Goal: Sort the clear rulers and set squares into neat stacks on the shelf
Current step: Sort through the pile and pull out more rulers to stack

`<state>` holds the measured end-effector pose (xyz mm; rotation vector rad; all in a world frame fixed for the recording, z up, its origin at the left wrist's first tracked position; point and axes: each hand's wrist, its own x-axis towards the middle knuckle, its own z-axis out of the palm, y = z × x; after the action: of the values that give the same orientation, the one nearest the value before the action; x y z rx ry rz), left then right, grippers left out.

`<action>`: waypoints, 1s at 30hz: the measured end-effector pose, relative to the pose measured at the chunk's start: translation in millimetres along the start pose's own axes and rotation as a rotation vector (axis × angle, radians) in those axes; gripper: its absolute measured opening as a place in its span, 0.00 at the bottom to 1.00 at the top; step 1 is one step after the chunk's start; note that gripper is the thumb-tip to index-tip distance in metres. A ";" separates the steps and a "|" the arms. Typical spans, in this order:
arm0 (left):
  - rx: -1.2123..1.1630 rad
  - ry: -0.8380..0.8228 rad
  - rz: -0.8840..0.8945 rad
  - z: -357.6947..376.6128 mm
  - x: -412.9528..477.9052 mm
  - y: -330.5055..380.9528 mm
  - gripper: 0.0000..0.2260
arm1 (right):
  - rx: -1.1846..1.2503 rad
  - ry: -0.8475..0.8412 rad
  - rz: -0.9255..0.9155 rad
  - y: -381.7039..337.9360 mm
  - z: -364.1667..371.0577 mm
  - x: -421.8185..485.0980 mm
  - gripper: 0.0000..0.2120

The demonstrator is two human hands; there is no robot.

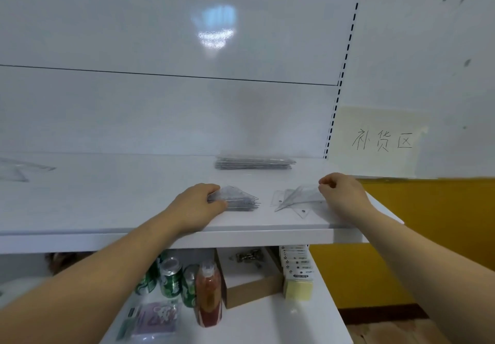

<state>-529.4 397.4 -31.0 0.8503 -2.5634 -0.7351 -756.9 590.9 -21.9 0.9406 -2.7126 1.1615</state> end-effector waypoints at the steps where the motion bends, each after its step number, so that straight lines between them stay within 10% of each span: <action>1: -0.001 0.000 0.000 0.2 -0.4 -0.4 0.08 | -0.097 -0.027 -0.023 3.0 0.0 0.9 0.11; 9: 0.042 -0.001 -0.010 0.4 2.4 -5.2 0.35 | -0.447 -0.119 -0.141 -12.4 11.2 -7.7 0.22; 17: 0.336 -0.004 -0.200 -34.7 -2.0 -44.1 0.22 | -0.603 -0.286 -0.141 -37.0 19.5 -9.2 0.35; 30: 0.511 0.000 -0.260 -30.8 -8.7 -55.8 0.24 | -0.429 -0.222 -0.180 -29.2 15.0 -10.8 0.19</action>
<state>-483.4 353.3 -39.2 1.3532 -2.7096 -0.1296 -729.3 570.8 -16.7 1.2639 -2.7915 0.4373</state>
